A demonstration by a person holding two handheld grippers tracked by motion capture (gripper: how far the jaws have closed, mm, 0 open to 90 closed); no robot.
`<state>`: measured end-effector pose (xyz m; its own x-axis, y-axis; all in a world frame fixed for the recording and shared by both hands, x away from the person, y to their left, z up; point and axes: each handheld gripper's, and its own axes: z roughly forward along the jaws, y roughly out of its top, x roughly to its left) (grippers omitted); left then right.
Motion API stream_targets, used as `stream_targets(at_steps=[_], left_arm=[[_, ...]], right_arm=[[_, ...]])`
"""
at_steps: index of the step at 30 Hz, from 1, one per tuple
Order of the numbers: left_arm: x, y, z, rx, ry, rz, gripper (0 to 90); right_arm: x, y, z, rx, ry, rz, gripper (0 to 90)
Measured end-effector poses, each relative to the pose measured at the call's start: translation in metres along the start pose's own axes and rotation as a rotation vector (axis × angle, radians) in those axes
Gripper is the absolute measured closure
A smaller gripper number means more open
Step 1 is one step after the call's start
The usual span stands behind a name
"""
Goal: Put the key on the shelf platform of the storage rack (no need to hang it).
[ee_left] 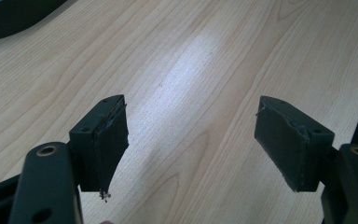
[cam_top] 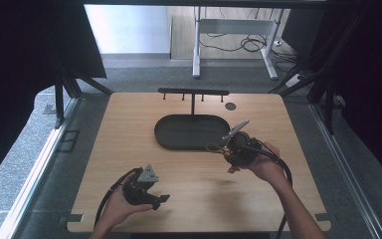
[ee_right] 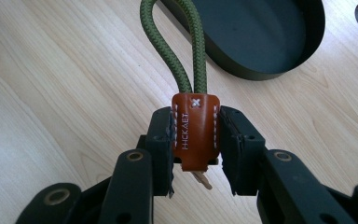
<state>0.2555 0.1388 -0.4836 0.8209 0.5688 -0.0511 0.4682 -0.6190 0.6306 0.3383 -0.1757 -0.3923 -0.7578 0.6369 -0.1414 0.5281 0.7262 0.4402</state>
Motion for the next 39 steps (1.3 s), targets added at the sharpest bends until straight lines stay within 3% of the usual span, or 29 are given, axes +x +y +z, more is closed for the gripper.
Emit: stream_targets(at_steps=[17, 39], left_arm=[[-0.002, 0.001, 0.002, 0.008, -0.004, 0.005, 26.3], [-0.002, 0.000, 0.000, 0.000, -0.005, 0.002, 26.3]], right_arm=[[-0.011, 0.013, 0.000, -0.008, 0.013, 0.023, 66.6], [-0.026, 0.046, 0.009, -0.006, 0.029, 0.035, 66.6]])
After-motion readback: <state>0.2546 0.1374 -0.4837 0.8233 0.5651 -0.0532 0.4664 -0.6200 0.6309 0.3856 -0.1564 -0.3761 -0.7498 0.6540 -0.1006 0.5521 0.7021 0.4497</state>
